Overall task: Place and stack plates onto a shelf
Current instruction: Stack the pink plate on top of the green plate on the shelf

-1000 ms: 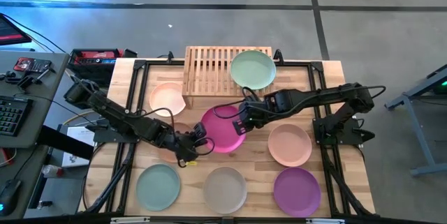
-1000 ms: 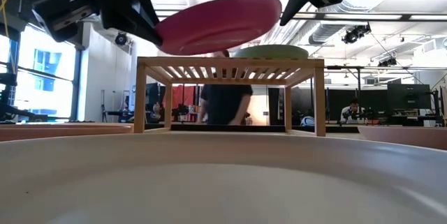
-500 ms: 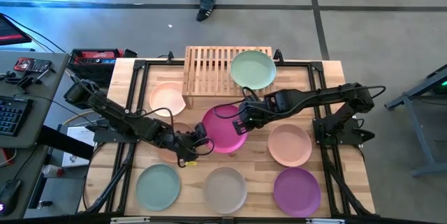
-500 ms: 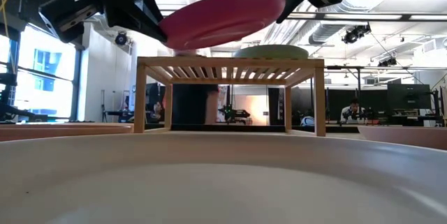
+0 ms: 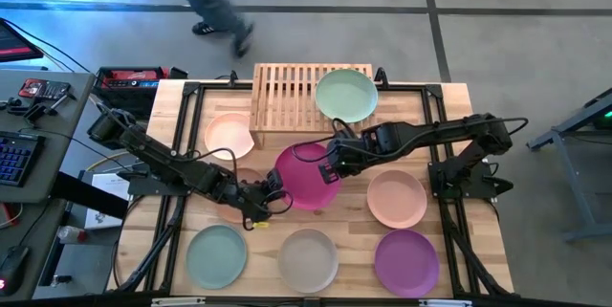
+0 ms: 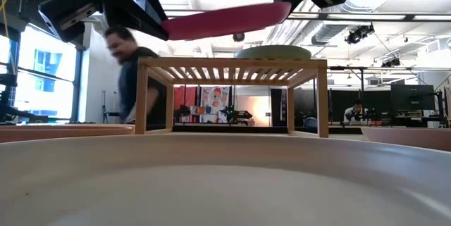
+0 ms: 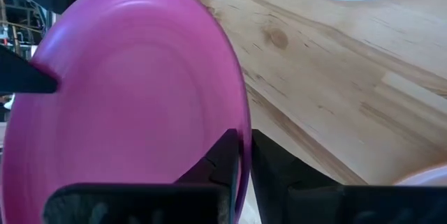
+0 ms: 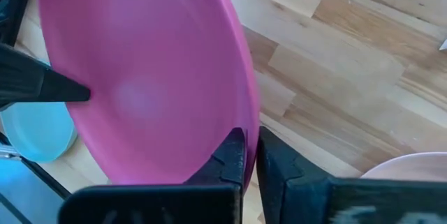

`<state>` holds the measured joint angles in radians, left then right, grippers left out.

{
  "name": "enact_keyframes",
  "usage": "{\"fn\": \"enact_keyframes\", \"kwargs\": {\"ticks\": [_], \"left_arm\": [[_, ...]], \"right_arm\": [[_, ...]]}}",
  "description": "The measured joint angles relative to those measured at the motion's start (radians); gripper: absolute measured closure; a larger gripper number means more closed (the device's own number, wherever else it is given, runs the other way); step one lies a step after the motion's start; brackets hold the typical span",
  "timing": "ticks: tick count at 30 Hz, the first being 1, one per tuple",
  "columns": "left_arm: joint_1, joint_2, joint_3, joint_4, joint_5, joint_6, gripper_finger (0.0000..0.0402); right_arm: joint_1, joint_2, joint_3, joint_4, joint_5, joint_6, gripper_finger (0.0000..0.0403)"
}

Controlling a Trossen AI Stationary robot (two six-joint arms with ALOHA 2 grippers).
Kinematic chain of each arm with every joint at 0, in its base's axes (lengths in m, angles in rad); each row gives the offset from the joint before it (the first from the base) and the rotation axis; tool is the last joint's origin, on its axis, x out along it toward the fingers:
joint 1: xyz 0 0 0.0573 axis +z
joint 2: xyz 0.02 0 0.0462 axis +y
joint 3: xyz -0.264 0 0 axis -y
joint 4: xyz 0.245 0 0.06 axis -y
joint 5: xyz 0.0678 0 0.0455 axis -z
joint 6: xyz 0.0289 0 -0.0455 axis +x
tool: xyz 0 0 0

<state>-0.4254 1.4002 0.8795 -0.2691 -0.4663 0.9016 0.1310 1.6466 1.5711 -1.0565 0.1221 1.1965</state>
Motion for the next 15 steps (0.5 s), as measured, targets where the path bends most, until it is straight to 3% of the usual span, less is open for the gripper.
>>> {"fn": "enact_keyframes", "kwargs": {"ticks": [6,15], "left_arm": [[0.000,0.000,0.000,-0.003,-0.022,-0.016,0.0364],[0.001,0.000,0.000,-0.003,-0.011,-0.170,0.0333]], "right_arm": [[0.000,0.000,0.000,-0.001,0.001,0.002,0.0402],[0.000,0.000,0.000,-0.013,0.002,0.011,0.0403]]}}
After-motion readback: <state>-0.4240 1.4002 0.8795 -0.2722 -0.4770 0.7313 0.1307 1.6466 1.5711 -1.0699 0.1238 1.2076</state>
